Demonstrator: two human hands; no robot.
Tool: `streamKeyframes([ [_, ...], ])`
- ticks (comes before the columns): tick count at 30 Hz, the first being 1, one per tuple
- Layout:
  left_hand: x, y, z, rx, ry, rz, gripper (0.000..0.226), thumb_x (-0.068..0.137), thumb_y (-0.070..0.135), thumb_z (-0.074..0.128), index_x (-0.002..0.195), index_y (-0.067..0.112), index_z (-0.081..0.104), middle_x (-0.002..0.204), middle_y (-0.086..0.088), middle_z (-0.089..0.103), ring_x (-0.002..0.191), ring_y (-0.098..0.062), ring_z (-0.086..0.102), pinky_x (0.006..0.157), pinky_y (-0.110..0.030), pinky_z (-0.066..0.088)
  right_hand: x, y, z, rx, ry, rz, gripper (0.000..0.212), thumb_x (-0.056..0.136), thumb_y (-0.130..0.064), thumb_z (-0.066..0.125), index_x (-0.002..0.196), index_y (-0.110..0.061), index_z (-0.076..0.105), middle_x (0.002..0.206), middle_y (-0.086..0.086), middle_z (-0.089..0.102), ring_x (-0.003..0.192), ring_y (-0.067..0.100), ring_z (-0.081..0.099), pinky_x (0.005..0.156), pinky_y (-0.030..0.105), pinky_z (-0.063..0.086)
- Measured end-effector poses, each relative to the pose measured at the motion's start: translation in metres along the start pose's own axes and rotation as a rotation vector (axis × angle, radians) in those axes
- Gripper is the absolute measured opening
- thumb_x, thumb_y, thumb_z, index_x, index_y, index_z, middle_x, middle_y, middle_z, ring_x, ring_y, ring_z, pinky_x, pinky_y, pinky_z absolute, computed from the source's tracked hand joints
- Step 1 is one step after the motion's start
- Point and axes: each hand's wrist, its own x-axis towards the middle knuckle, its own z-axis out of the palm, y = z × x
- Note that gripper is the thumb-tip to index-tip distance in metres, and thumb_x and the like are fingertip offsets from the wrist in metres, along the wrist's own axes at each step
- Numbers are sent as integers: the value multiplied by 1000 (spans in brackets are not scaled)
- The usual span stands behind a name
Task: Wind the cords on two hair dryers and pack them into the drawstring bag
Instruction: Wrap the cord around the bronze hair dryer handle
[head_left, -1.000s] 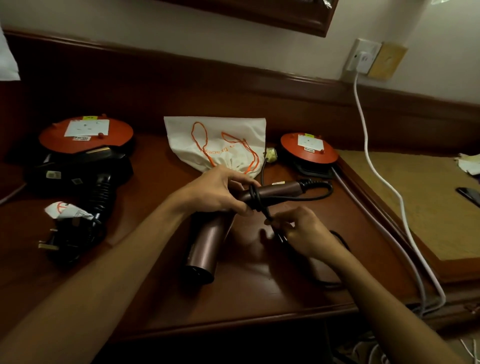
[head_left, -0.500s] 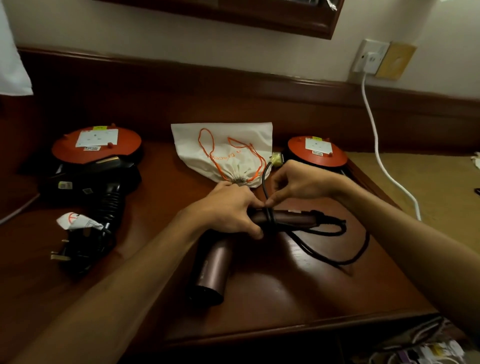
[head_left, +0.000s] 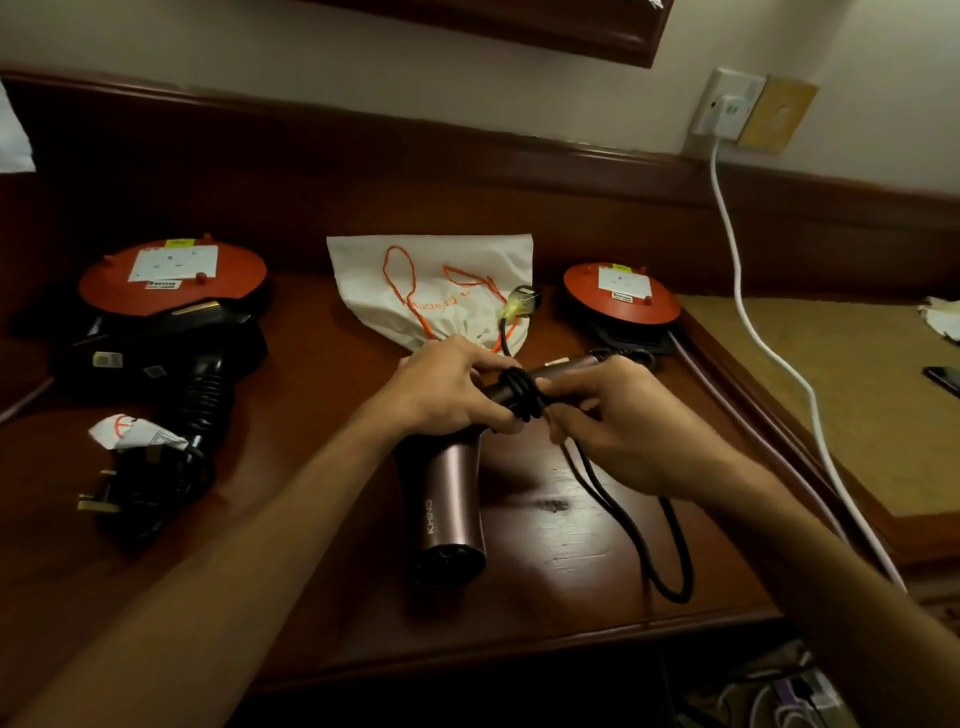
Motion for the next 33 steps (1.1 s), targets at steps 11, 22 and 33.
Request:
streamKeyframes([
  [11, -14, -4, -1, -59, -37, 29, 64, 55, 45, 86, 116, 56, 72, 91, 14, 76, 95, -5, 68, 100, -43, 55, -18, 60, 39, 563, -75, 285, 27, 89, -33, 73, 87, -7, 80, 55, 14, 57, 53, 28, 41, 48, 33, 31],
  [22, -22, 11, 4, 326, -196, 139, 60, 73, 52, 85, 129, 55, 64, 95, 22, 62, 108, -7, 50, 112, -37, 25, 69, 86, 14, 287, -640, 275, 27, 89, 0, 66, 65, -13, 69, 55, -3, 55, 47, 4, 45, 47, 18, 35],
  [33, -12, 29, 14, 526, -188, 23, 71, 73, 53, 83, 139, 49, 57, 116, 7, 68, 124, -23, 57, 117, -56, 23, 53, 11, -15, -59, -448, 239, 24, 94, -6, 56, 73, -2, 69, 62, 4, 56, 50, 11, 47, 47, 23, 38],
])
